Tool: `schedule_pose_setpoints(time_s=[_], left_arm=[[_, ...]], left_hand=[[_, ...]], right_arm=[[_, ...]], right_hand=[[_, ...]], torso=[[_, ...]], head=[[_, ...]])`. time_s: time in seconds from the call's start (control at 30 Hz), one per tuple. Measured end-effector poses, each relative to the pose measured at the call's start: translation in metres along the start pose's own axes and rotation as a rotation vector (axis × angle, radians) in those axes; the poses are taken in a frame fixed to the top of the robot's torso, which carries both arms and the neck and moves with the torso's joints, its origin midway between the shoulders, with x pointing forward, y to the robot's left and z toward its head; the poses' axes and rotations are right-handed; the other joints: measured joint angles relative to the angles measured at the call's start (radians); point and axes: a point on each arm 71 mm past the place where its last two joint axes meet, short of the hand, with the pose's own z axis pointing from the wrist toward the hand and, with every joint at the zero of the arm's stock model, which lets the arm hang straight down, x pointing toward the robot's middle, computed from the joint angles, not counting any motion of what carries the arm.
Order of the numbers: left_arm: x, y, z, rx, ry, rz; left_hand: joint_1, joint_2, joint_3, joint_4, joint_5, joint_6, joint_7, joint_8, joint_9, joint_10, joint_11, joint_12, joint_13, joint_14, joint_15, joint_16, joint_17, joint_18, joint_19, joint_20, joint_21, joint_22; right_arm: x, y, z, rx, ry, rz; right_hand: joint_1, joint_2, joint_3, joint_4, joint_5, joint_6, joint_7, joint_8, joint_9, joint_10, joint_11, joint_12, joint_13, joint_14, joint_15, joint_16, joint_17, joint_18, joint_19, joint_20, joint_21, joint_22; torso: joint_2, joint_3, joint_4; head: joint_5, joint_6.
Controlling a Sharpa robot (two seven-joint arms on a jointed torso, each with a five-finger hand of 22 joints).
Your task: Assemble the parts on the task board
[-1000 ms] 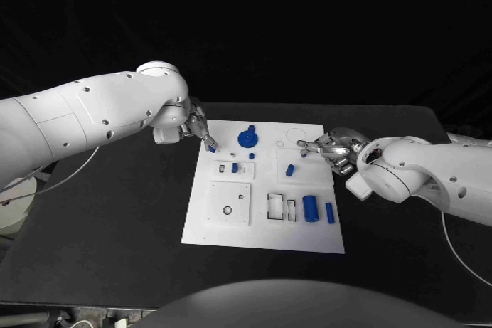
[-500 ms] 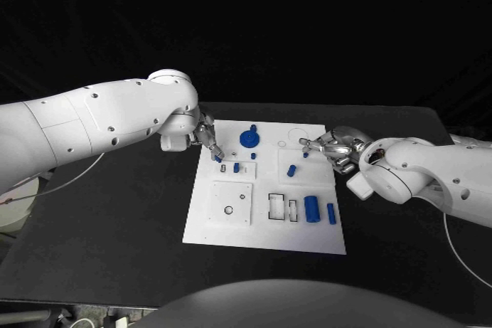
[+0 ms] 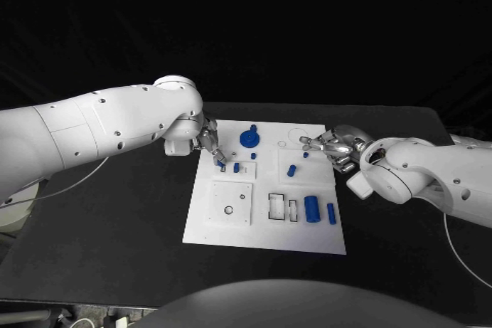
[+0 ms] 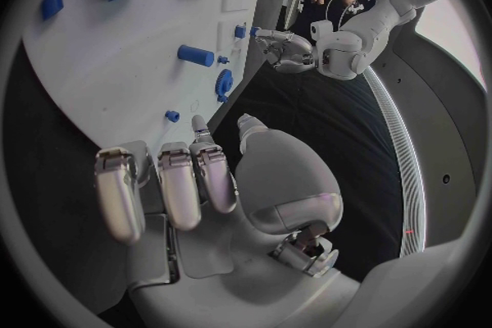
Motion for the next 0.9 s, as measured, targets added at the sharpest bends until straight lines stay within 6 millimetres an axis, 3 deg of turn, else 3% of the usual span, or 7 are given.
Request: schedule_pose_setpoints(time_s=[0.9], left_arm=[[0.0042,-0.0018,0.0067,-0.008,0.02,0.007]], left_hand=[[0.0,0.0,0.0,0.0,0.0,0.0,0.0,0.0,-0.001,0.0,0.0,0.0,0.0,0.0,0.0,0.0,0.001,0.0,-0.004,0.004,0.0,0.0]], right_arm=[[-0.0003,0.0024,-0.0007,-0.031,-0.015,0.018]], right_hand=[[0.0,0.0,-0.003,0.003,0.0,0.004,0.004,0.0,0.0,0.0,0.0,0.0,0.0,0.0,0.0,0.0,0.0,0.0,0.0,0.0,0.0,0.0]], torso=[[-0.001,-0.0002,0.0004]], head=[[0.001,0.0]])
